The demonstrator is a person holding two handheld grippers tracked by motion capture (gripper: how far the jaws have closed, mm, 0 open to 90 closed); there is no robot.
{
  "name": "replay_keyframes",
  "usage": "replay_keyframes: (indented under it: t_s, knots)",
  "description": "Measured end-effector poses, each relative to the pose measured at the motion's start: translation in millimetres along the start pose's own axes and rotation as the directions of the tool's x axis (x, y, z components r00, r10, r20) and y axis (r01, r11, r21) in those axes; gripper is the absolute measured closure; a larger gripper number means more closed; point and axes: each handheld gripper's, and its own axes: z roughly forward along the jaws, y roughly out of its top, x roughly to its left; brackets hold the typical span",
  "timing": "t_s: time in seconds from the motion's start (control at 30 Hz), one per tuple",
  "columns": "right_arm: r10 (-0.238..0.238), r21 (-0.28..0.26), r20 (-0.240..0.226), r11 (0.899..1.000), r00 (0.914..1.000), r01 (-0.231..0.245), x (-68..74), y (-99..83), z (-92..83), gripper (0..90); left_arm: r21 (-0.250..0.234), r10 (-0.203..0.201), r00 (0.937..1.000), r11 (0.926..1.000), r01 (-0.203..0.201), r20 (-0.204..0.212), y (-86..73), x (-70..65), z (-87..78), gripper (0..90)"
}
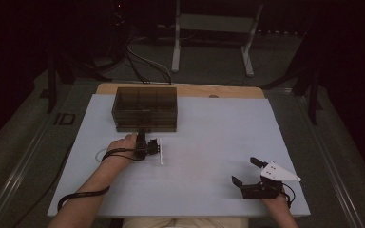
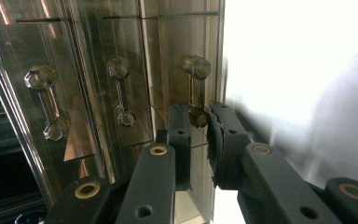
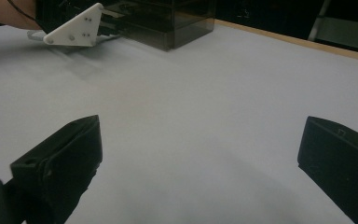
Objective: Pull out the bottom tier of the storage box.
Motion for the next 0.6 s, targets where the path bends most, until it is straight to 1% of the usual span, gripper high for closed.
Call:
replay_keyframes:
  t_s: [0.17, 0.23, 0.3, 0.4, 0.43, 0.6]
  knots:
    - [-0.003, 0.001, 0.002, 1.0, 1.0, 0.003, 0.8, 0.1, 0.2, 0.0, -0.015, -0.014, 0.9999, 0.9998, 0.014, 0.005, -0.8, 0.7, 0.8, 81.7]
    - [-0.004, 0.0, 0.004, 1.0, 1.0, 0.004, 0.9, 0.1, 0.2, 0.0, -0.013, -0.004, 1.0, 0.9999, 0.004, 0.008, -0.4, 1.3, 0.8, 81.7]
    - [-0.003, 0.001, 0.004, 1.0, 1.0, 0.003, 0.8, 0.2, 0.2, 0.0, -0.006, -0.001, 0.9998, 1.0, 0.001, 0.021, 0.0, 3.0, 0.4, 81.6]
    - [-0.001, -0.001, 0.004, 1.0, 1.0, 0.001, 0.8, 0.4, -0.1, 0.0, -0.005, 0.005, 0.9996, 1.0, -0.005, 0.028, -0.1, 4.1, 0.3, 81.5]
    - [0.0, -0.001, 0.003, 1.0, 1.0, 0.0, 0.8, 0.3, -0.2, 0.0, -0.012, 0.008, 0.9997, 0.9999, -0.007, 0.024, -0.4, 4.6, 0.7, 81.5]
    - [0.001, -0.003, 0.002, 1.0, 1.0, -0.001, 0.8, 0.6, -0.5, 0.0, -0.015, 0.016, 0.9993, 0.9998, -0.016, 0.034, -0.8, 6.0, 0.9, 80.6]
